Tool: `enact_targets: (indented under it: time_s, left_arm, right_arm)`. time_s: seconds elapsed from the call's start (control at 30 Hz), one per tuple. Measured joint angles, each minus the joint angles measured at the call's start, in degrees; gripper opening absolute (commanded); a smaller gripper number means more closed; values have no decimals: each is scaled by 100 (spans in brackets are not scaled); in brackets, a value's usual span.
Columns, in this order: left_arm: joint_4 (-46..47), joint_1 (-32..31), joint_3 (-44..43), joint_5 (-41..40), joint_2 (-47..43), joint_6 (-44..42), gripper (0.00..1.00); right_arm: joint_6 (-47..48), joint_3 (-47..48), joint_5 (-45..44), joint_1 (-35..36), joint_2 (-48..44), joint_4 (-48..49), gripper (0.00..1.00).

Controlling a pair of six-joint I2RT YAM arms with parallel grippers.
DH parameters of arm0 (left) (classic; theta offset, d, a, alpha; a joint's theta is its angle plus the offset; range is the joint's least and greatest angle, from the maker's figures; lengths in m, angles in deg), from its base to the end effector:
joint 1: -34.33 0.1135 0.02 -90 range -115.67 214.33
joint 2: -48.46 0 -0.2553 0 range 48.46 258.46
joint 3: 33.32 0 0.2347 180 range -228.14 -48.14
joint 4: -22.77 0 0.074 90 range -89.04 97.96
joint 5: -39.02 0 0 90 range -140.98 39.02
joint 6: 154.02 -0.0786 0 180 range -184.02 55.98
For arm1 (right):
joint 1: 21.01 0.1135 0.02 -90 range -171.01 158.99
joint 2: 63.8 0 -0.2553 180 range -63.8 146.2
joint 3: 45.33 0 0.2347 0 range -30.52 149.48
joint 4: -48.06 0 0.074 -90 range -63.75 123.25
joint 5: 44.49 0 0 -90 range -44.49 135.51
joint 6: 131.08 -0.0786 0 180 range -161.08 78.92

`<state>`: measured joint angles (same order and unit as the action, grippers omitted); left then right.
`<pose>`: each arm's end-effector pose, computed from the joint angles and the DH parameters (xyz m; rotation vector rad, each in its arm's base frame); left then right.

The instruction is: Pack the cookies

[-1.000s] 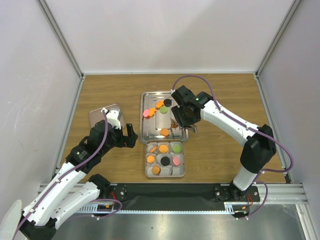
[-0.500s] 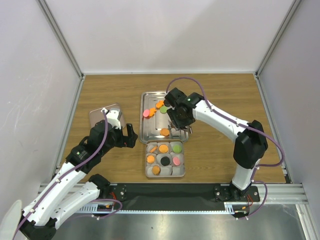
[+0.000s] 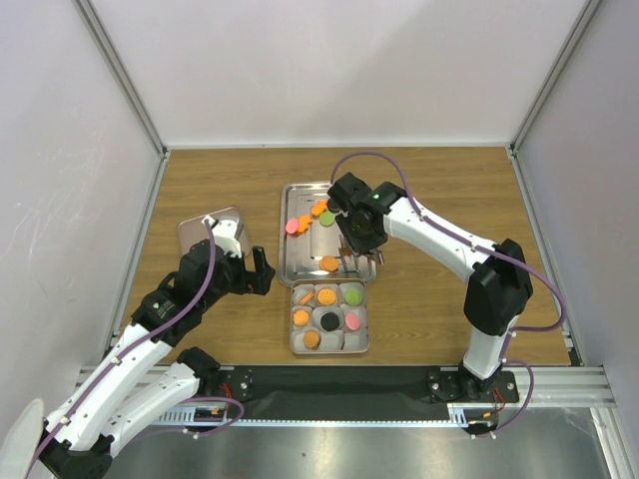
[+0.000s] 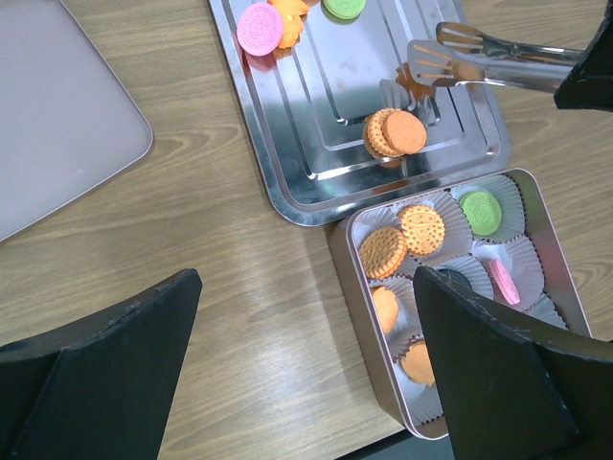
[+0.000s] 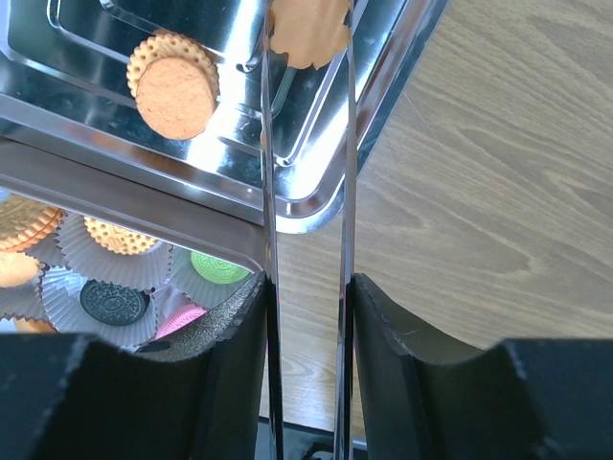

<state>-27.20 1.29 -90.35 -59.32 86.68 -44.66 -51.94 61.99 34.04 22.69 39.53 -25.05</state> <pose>0.1500 -0.0839 0.2686 0.1668 2.1265 -0.3912 0.2760 0.2421 0.2371 -0.7226 2.6306 -0.0131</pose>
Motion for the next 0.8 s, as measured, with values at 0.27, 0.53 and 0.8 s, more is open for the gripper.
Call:
enact_targets:
  time_s: [0.27, 0.53, 0.8]
  left_arm:
    - [2, 0, 0, 0, 0, 0, 100]
    - [4, 2, 0, 2, -11, 0, 100]
    - [9, 0, 0, 7, -48, 0, 100]
  right_arm:
    - [-11, 20, 66, 0, -664, -170, 34]
    - [-326, -444, 431, 599, -2345, -492, 35]
    - [-990, -1069, 708, 1808, -3042, -1099, 34]
